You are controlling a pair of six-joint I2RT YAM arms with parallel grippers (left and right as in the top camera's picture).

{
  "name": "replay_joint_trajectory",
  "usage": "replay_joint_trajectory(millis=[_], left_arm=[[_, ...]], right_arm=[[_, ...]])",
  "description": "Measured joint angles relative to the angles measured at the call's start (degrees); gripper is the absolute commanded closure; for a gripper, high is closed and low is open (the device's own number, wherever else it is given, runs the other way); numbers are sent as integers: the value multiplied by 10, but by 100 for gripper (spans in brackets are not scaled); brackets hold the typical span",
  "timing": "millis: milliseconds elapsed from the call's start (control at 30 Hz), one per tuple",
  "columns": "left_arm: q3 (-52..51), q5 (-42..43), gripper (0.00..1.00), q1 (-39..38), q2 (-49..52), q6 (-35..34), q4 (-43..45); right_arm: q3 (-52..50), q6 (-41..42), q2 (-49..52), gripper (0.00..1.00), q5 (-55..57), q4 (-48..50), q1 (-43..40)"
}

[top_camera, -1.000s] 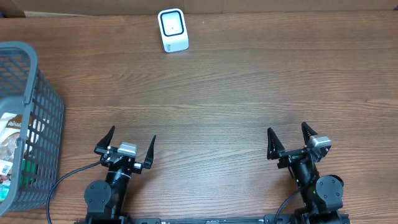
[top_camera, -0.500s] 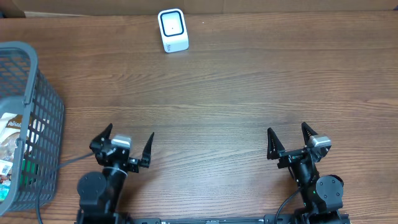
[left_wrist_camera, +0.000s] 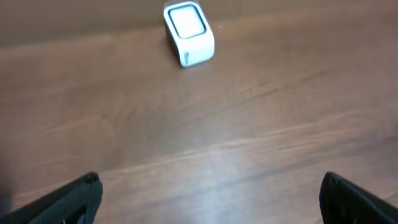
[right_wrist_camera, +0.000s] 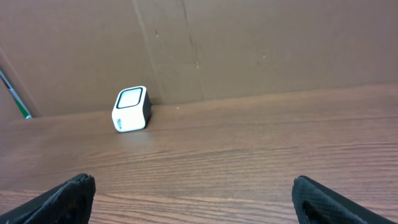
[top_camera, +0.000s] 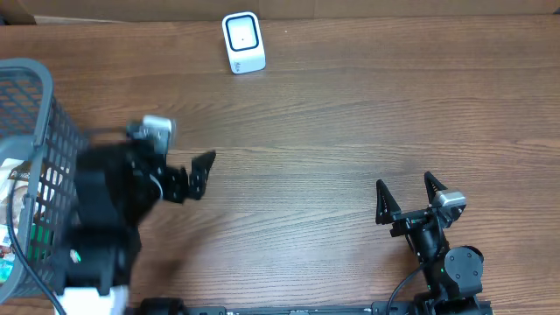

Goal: Scan the item barcode
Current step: 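Move the left gripper left and down into the grey basket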

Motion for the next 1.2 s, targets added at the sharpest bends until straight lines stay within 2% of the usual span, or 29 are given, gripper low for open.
replay_joint_trajectory(millis=[100,200,467,667,933,1200], left_arm=[[124,9,1,0,81,-5,-117],[216,27,0,0,149,-7,-179],[244,98,0,0,256,-26,-198],[293,113,3,21,295,-81,-221],[499,94,2,149,295,-146,-296],[570,18,1,259,286,-174,-373]], right_arm=[[0,0,0,0,0,0,0],[0,0,0,0,0,0,0],[0,0,0,0,0,0,0],[0,0,0,0,0,0,0],[0,0,0,0,0,0,0],[0,0,0,0,0,0,0]])
